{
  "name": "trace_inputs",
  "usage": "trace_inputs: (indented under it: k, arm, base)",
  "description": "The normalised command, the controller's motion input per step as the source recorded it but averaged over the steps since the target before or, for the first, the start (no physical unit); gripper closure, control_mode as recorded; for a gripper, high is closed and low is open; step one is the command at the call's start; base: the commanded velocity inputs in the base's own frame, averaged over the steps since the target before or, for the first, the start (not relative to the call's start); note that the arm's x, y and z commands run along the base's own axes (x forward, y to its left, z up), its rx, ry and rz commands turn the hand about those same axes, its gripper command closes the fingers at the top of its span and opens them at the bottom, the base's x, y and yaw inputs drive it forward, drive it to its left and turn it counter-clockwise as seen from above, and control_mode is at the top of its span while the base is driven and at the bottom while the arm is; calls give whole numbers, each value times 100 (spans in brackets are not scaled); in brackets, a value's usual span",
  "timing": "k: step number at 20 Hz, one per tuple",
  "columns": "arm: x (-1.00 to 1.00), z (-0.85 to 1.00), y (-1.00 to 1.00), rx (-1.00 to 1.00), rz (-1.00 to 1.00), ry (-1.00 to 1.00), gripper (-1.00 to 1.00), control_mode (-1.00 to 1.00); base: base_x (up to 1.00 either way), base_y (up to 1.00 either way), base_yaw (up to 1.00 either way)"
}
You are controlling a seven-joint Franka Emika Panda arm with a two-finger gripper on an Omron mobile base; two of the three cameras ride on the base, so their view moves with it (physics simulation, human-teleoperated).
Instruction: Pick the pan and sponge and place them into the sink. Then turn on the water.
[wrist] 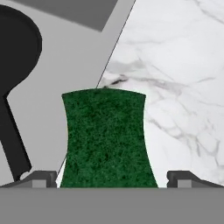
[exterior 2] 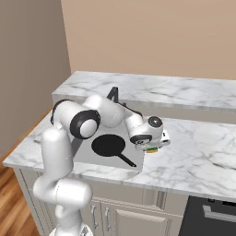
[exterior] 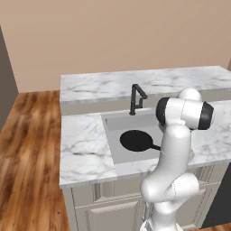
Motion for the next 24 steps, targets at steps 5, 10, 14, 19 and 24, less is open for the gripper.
trace_inputs:
  k: [5, 10, 14, 19, 24]
  arm:
    - [24, -24, -7, 0, 3, 0, 100, -100]
    - [18, -6, -2, 0, 3, -1, 100, -100]
    - [2, 12, 7, -2, 4, -5, 100, -100]
    - [0, 7, 44, -7, 6, -7, 100, -100]
    - [0, 0, 65, -8, 8, -7, 100, -100]
  base:
    - [0, 0, 0]
    - [0, 0, 0]
    - [0, 0, 0]
    - [0, 0, 0]
    - [0, 0, 0]
